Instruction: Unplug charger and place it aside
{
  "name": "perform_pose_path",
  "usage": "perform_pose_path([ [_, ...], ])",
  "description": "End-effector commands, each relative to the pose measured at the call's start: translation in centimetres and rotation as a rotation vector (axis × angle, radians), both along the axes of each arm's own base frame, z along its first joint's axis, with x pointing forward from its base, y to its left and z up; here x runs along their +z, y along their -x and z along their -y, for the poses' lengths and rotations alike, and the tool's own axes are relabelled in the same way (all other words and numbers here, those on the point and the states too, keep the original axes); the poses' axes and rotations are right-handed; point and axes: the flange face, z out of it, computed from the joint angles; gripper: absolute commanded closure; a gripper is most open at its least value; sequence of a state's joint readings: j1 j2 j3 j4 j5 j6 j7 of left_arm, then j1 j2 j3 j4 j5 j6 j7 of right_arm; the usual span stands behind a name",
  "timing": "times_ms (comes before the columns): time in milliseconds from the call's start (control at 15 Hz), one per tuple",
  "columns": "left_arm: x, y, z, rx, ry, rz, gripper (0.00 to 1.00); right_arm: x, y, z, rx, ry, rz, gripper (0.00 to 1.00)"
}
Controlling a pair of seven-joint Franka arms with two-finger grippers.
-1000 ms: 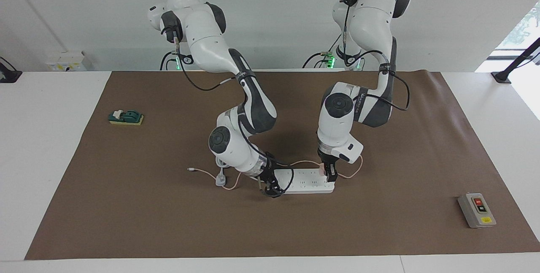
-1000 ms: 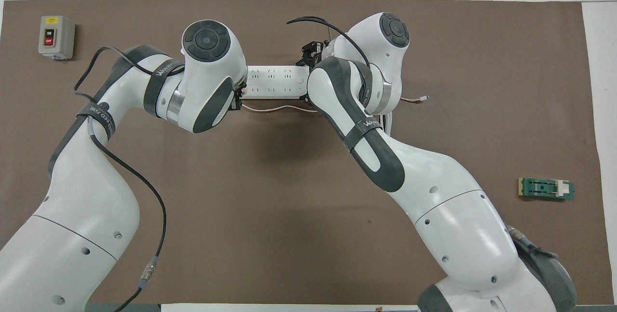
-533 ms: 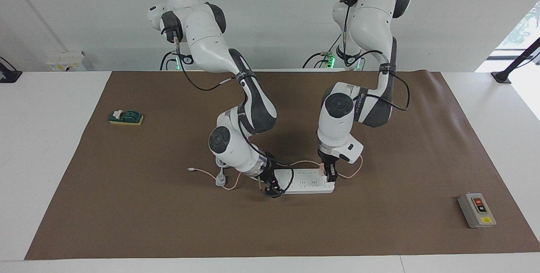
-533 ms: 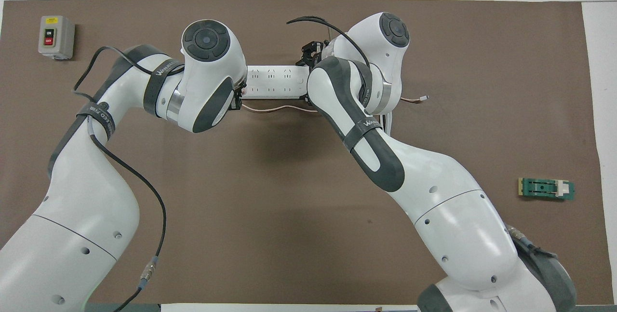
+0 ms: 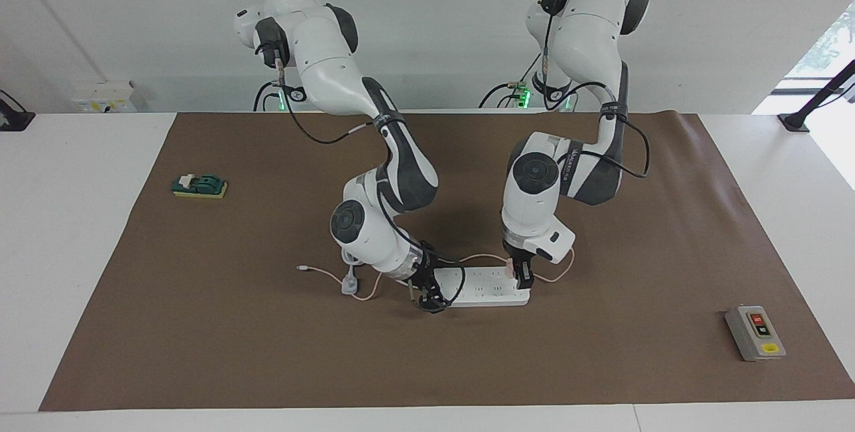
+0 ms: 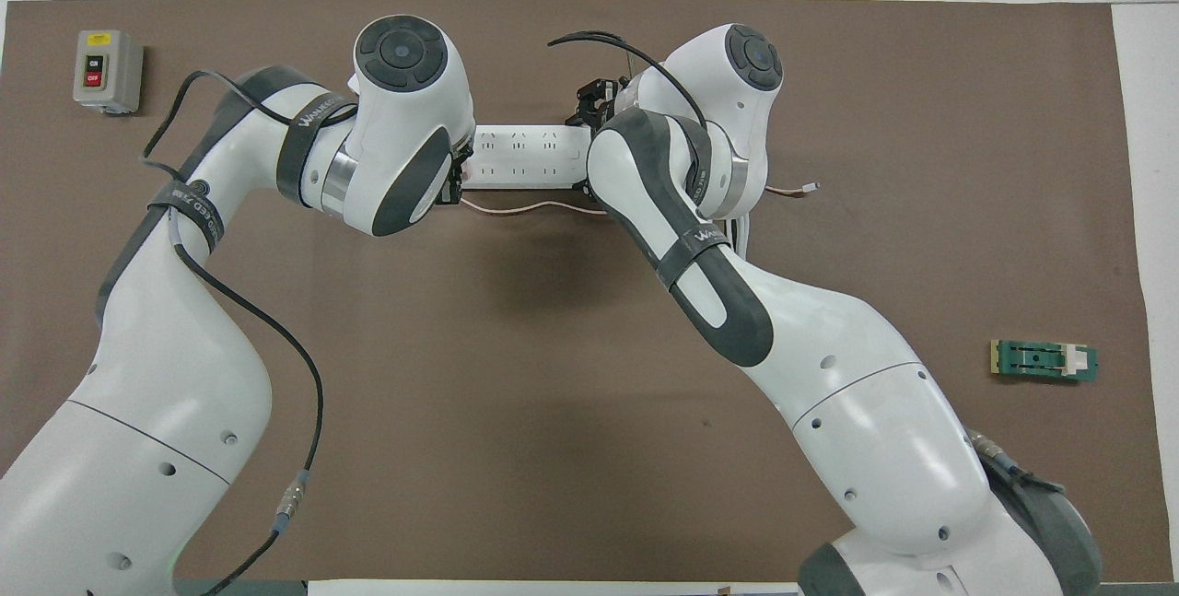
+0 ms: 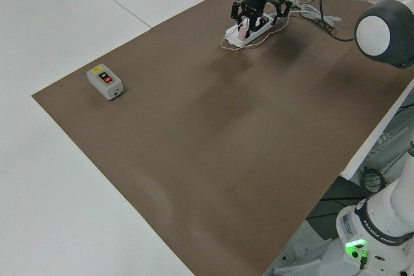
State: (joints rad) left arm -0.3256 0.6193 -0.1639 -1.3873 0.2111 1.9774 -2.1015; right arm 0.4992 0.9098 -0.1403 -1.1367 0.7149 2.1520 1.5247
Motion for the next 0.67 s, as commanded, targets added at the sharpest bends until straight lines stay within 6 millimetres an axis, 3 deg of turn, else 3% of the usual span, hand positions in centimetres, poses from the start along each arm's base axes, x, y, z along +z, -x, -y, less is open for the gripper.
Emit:
perform_pose_path([
  [0, 3.6, -0.3, -0.4, -0.005, -0.027, -0.007, 1.0, -0.4, -0.7, -0.1, -0.033, -0.023, 0.028, 0.71],
  [267, 4.3, 0.0, -0.2, -0.09, -0.03, -0.016, 1.0, -0.7, -0.6, -0.1, -0.032, -0.02, 0.022, 0.71],
  [333, 4.5, 0.3, 0.0, -0.149, -0.038, -0.034, 1.0, -0.7, -0.6, -0.1, -0.032, -0.017, 0.022, 0.56],
  [400, 6.0, 0.6, -0.1, -0.213, -0.035, -0.032, 1.0, -0.7, -0.6, 0.1, -0.026, -0.011, 0.027, 0.01],
  [600, 7.7, 1.7, 0.0, -0.44, -0.038, -0.074, 1.0, -0.5, -0.5, 0.0, 0.012, -0.009, 0.041, 0.0],
])
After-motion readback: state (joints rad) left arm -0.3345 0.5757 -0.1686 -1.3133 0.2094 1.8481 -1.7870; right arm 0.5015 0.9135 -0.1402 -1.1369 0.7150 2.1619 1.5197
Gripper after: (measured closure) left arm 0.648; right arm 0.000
